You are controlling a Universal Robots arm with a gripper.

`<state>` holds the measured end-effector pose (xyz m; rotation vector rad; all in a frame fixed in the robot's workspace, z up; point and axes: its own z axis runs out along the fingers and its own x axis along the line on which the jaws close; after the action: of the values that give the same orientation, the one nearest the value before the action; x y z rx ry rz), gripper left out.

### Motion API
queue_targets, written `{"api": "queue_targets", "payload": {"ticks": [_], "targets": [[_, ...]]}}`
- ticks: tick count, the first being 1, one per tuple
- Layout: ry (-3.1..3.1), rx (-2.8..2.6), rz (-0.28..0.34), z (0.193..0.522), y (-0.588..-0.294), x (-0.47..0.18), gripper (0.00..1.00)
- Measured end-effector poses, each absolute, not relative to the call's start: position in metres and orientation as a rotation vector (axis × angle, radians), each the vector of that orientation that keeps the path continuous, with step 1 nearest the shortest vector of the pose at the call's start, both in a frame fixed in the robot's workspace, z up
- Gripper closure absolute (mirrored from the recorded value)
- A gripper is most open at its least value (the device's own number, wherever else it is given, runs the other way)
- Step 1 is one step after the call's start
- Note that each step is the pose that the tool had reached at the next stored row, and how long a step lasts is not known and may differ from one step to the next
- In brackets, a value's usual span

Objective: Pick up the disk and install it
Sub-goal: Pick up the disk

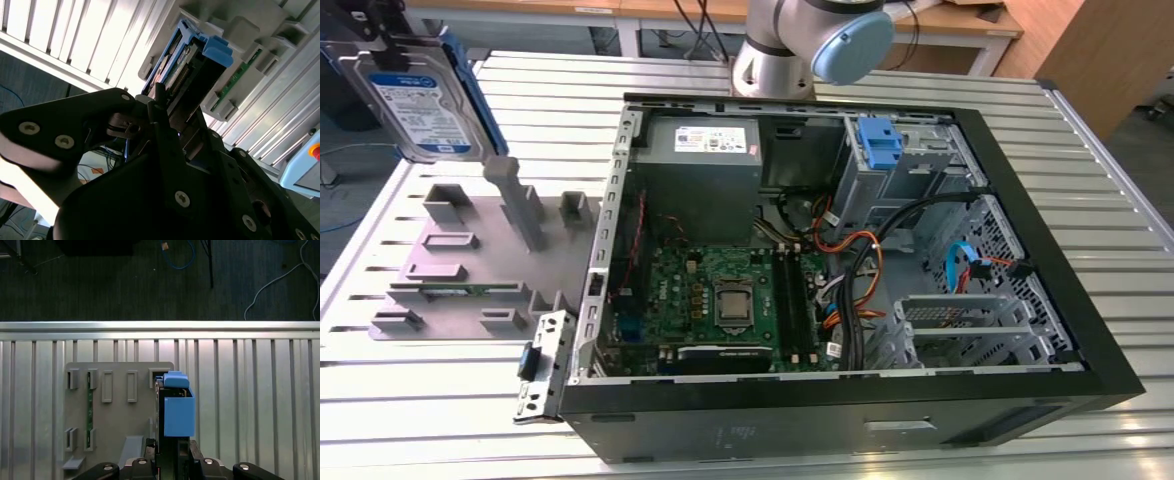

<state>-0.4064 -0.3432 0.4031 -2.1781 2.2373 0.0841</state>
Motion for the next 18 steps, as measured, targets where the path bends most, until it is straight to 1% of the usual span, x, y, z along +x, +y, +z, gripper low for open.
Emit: {"api": "queue_targets", "payload": {"ticks": [18], "targets": [[2.237, -2.178, 0.084, 0.417, -0.343, -0.406, 0.65]]}}
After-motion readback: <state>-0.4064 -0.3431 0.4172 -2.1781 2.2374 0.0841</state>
